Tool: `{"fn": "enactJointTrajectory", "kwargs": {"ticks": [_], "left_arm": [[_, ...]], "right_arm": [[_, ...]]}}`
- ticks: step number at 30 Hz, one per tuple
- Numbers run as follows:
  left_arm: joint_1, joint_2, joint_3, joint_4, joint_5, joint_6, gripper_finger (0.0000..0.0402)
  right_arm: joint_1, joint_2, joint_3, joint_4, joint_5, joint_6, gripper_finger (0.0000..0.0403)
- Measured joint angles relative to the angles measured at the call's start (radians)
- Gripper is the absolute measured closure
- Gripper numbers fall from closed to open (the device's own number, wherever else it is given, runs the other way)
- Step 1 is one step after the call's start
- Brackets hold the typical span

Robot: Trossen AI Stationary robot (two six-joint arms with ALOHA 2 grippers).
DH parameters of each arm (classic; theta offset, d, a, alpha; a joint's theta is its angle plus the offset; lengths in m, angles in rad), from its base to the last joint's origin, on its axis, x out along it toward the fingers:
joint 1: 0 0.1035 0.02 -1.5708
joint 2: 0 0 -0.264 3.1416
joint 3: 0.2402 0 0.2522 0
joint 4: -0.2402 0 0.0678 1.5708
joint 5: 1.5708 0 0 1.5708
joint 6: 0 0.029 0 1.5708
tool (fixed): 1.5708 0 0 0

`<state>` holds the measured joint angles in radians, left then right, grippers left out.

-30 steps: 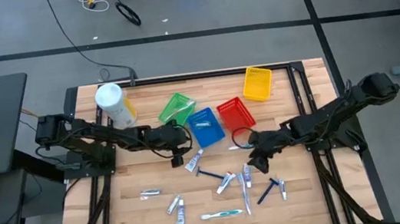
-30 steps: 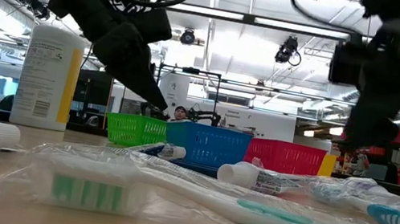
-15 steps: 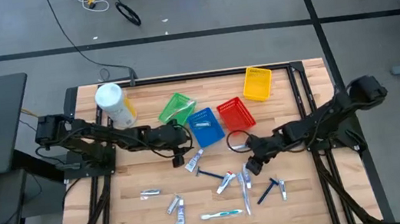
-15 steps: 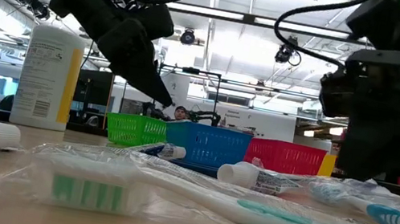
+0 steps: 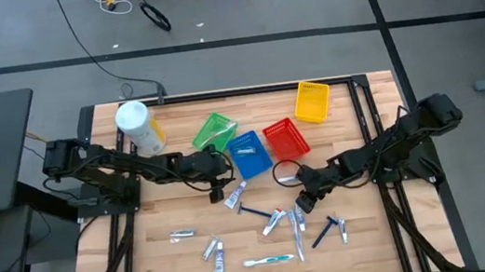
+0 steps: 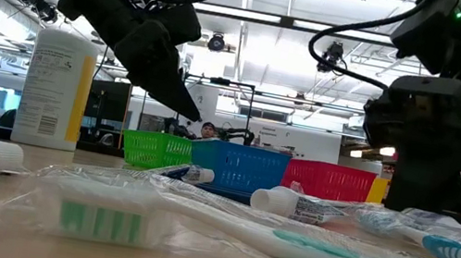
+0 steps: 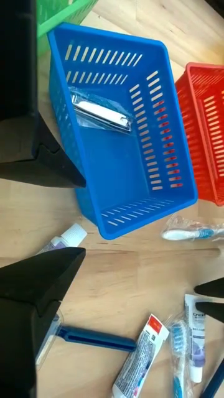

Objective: Pick & Place Travel size toiletries
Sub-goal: Put the middle right toothpaste into the red bin

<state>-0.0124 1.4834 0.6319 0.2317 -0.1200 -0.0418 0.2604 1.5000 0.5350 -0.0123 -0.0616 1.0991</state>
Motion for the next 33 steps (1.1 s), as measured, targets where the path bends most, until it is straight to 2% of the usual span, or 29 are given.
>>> {"fn": "enactJointTrajectory", "kwargs": {"ticks": [11, 20, 25, 30, 33], "left_arm": [[0.0, 0.0, 0.0, -0.001, 0.0, 0.013, 0.0226], [0.0, 0.0, 0.0, -0.001, 0.0, 0.024, 0.0226], [0.0, 0.0, 0.0, -0.001, 0.0, 0.024, 0.0226], [0.0, 0.0, 0.0, 0.002, 0.0, 0.023, 0.0226], [0.0, 0.0, 0.0, 0.006, 0.0, 0.023, 0.0226]], "right_arm": [[0.006, 0.0, -0.001, 0.002, -0.003, -0.052, 0.0395], [0.006, -0.007, -0.002, 0.055, 0.005, -0.119, 0.0401], [-0.007, -0.073, -0.002, 0.068, 0.014, -0.197, 0.0401], [-0.041, -0.174, -0.002, 0.035, 0.133, -0.295, 0.0402], [-0.077, -0.231, -0.002, 0.039, 0.254, -0.39, 0.0402]]}}
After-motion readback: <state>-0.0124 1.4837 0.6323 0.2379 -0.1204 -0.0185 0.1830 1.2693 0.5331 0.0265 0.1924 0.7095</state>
